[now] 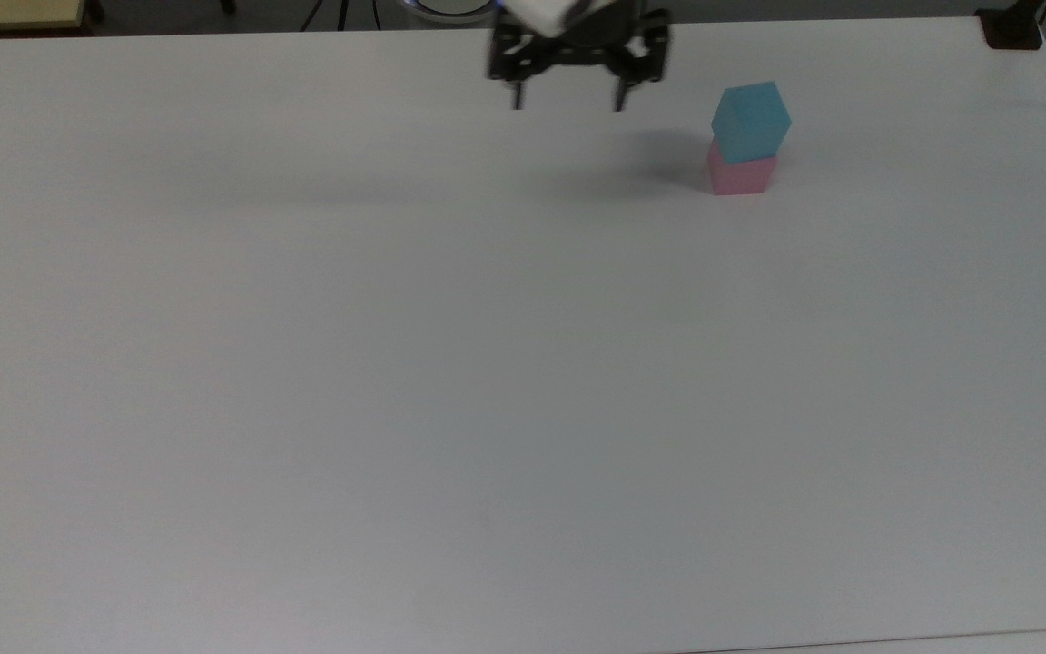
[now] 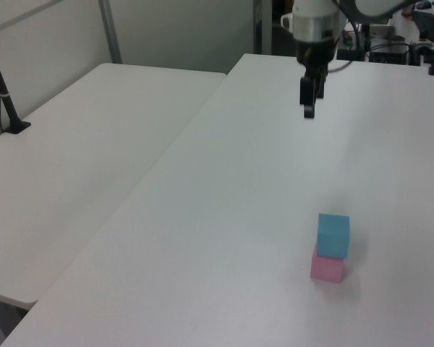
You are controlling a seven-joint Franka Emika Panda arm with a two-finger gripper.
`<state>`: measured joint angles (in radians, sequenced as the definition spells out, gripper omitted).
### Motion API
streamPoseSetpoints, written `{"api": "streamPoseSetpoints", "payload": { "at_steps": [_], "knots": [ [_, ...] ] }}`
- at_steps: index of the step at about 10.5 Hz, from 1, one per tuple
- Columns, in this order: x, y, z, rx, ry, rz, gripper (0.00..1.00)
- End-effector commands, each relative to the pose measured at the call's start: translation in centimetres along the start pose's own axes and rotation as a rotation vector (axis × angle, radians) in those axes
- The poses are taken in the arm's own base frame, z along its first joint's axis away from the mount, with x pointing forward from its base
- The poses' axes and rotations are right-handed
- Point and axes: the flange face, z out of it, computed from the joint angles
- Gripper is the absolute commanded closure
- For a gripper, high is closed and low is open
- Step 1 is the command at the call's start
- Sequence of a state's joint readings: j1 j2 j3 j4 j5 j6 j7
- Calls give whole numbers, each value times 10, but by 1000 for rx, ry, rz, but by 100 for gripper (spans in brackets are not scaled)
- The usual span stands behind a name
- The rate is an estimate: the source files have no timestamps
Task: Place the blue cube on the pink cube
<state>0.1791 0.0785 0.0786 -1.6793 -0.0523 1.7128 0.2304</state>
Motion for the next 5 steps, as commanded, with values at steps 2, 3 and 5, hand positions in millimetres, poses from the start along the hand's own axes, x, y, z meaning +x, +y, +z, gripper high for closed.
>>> {"api": "streamPoseSetpoints", "payload": {
  "at_steps": [2,3,5],
  "knots": [
    [9,97,-4,-14,-27,-2,0],
    [6,105,-12,-13,-14,14,0],
    [2,115,-21,-11,-1,35,0]
  ]
}}
